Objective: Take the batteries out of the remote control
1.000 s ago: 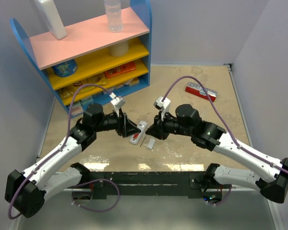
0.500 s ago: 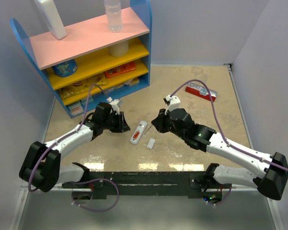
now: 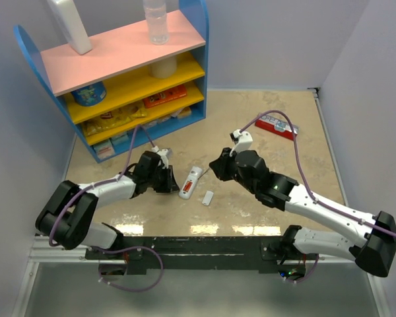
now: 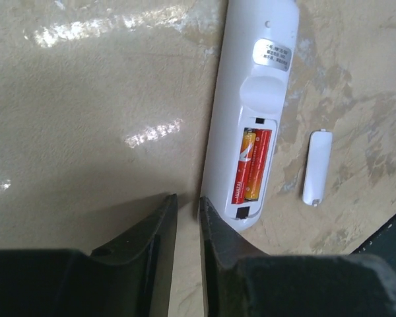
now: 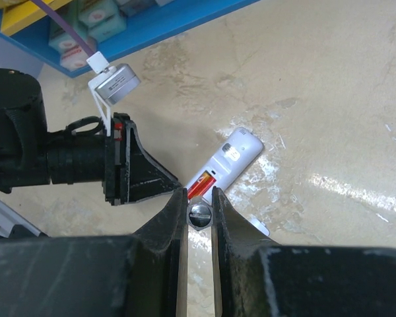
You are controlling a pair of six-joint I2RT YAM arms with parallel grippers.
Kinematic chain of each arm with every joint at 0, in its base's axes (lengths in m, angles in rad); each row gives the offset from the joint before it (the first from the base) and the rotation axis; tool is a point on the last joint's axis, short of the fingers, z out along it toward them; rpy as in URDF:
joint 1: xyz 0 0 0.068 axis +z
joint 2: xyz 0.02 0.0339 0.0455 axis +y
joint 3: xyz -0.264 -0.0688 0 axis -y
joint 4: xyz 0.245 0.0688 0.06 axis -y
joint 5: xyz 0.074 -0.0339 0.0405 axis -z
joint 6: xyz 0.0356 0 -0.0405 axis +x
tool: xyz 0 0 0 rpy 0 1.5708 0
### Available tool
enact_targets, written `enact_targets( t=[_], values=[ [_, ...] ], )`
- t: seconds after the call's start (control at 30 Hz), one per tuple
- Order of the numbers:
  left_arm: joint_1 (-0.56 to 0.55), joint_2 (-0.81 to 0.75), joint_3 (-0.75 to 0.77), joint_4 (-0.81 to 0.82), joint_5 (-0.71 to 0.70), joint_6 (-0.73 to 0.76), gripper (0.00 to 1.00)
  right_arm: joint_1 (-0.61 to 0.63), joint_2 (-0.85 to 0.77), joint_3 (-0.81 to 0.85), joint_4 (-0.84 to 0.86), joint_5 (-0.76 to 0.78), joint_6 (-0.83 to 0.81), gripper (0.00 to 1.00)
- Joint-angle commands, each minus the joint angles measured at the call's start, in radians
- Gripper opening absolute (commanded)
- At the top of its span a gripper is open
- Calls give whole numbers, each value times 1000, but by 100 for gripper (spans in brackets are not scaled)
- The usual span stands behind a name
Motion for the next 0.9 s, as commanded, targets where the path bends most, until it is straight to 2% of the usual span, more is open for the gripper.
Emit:
enact_targets(
  t=[0.0,0.27,0.47,0.7,0.87],
  values=[
    [-36,8,-35,112,4,-50,24,-1,-11,-18,59,51,8,0],
    [-97,-15,-58,147,15,-114,23,0,42,-26,96,34,-41,0],
    [-76,-79,-17,48,-65,-116,29,12,108,-41,188,52,-58,0],
    [9,-93,22,18,-70,-82,32,49,239,61,44,158,58,0],
    [45,-72,19,72,-1,-110,33,121,316,147,-42,251,145,0]
  ],
)
